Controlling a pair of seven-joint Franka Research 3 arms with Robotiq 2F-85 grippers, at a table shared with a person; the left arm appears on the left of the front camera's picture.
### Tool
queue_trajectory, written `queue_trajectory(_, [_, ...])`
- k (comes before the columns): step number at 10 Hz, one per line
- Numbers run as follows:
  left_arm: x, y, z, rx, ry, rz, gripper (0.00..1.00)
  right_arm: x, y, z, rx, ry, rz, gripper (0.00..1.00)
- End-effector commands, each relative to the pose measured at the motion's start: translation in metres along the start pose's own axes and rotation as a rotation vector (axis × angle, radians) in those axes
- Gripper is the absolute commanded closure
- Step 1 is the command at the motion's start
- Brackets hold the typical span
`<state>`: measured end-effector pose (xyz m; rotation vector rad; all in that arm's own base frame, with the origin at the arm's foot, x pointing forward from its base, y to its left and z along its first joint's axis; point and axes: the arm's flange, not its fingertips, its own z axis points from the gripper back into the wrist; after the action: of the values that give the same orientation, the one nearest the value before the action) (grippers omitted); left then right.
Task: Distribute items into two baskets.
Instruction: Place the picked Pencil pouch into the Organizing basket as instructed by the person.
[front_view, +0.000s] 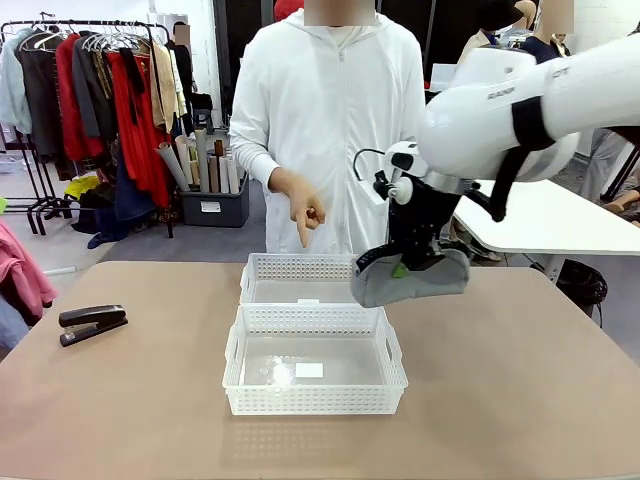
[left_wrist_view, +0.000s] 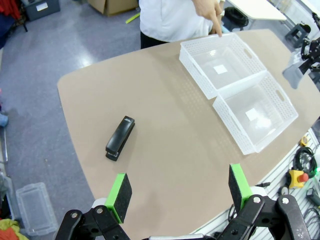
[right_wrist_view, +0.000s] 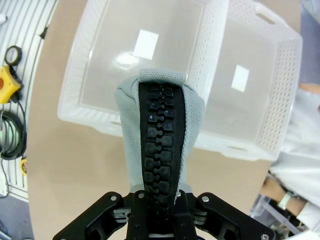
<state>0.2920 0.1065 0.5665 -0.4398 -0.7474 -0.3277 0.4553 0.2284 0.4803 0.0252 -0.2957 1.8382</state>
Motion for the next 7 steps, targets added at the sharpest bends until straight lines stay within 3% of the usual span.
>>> queue_trajectory(1, [0.0, -0.001, -0.001, -0.004, -0.002, -0.001, 0.0, 0.017, -0.024, -0.007, -0.019, -0.015, -0.032, 1.0])
queue_trajectory(7, [0.0, -0.001, -0.001, -0.004, -0.002, -0.001, 0.0, 0.062, -0.089, -0.037, -0.043, -0.011, -0.039, 1.0])
